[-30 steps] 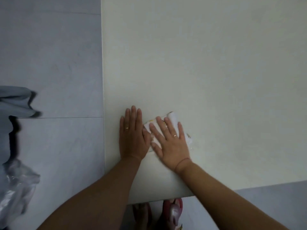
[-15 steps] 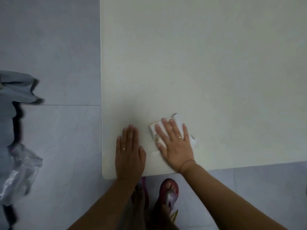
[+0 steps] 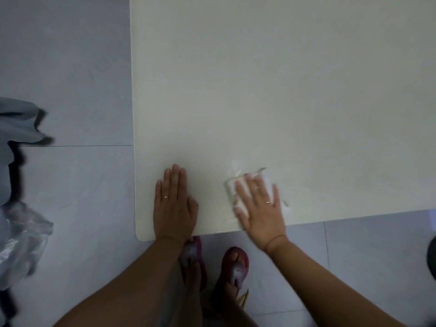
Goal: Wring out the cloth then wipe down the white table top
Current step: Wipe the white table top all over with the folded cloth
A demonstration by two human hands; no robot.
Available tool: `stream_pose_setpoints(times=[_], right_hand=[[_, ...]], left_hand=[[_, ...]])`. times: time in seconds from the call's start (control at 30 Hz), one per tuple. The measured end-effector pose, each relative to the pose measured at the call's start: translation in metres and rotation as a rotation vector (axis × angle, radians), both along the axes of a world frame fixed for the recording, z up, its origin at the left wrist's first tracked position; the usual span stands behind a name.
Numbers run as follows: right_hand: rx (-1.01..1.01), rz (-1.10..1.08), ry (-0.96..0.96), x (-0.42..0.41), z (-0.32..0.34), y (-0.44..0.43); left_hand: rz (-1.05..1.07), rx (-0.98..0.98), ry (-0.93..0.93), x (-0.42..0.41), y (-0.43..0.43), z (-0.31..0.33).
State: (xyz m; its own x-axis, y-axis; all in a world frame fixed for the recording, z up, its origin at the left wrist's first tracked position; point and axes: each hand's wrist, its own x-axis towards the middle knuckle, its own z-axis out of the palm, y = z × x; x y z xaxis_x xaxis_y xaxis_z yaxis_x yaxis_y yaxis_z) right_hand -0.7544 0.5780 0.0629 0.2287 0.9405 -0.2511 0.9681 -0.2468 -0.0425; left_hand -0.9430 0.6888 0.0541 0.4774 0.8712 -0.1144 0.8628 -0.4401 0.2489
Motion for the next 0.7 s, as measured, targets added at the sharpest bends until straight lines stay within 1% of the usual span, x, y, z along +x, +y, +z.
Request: stream_pose_setpoints(times=[0.07,0.1,0.13,0.17,0.2,0.23,0.3,0.37,0.4,0.43,0.47,0.53,0.6,0.63,0.67,0.7], right_hand=[[-0.021,-0.29,0.012,0.022,0.002,-0.009],[-0.013,-0.429,0.038,0.019,0.002,-0.008],[-0.006,-0.535,0.057,0.008,0.001,-0.005],[-0.009,-0.583,0.066,-0.008,0.0,-0.001],[-0.017,-0.558,0.073,-0.025,0.0,0.002],[-0.026,-0.468,0.077,-0.039,0.0,0.001],[-0.014,-0.181,0.092,-0.044,0.001,-0.011],[0.04,0.029,0.108,-0.011,0.0,-0.025],[0.042,0.058,0.091,0.01,0.0,-0.033],[0.034,0.023,0.058,0.032,-0.001,-0.039],[0.014,-0.066,0.044,0.053,-0.001,-0.044],[-0.013,-0.352,0.057,0.073,-0.001,-0.049],[0.022,-0.623,0.057,0.055,-0.001,-0.036],[0.037,-0.68,0.049,0.036,0.0,-0.028],[0.045,-0.65,0.054,0.017,0.003,-0.022],[0.038,-0.546,0.07,0.001,0.003,-0.019]], left_hand=[[0.006,-0.001,0.012,0.001,-0.001,0.0],[0.009,-0.002,0.018,0.001,-0.001,-0.001],[0.012,-0.003,0.024,0.002,-0.001,-0.001],[0.014,-0.004,0.03,0.002,-0.001,-0.001],[0.015,-0.009,0.036,0.002,-0.001,-0.002],[0.019,-0.018,0.04,0.003,-0.002,-0.001],[0.027,-0.031,0.046,0.004,-0.002,0.0],[0.029,-0.023,0.052,0.006,-0.003,0.001],[0.037,-0.014,0.055,0.007,-0.003,0.002],[0.05,-0.004,0.059,0.008,-0.004,0.003],[0.066,0.003,0.061,0.011,-0.004,0.004],[0.088,0.012,0.062,0.026,-0.006,0.005],[0.063,0.021,0.047,0.056,-0.01,0.005],[0.031,0.023,0.026,0.076,-0.014,0.005],[0.0,0.022,0.001,0.094,-0.018,0.004],[-0.018,0.022,-0.015,0.11,-0.022,0.003]])
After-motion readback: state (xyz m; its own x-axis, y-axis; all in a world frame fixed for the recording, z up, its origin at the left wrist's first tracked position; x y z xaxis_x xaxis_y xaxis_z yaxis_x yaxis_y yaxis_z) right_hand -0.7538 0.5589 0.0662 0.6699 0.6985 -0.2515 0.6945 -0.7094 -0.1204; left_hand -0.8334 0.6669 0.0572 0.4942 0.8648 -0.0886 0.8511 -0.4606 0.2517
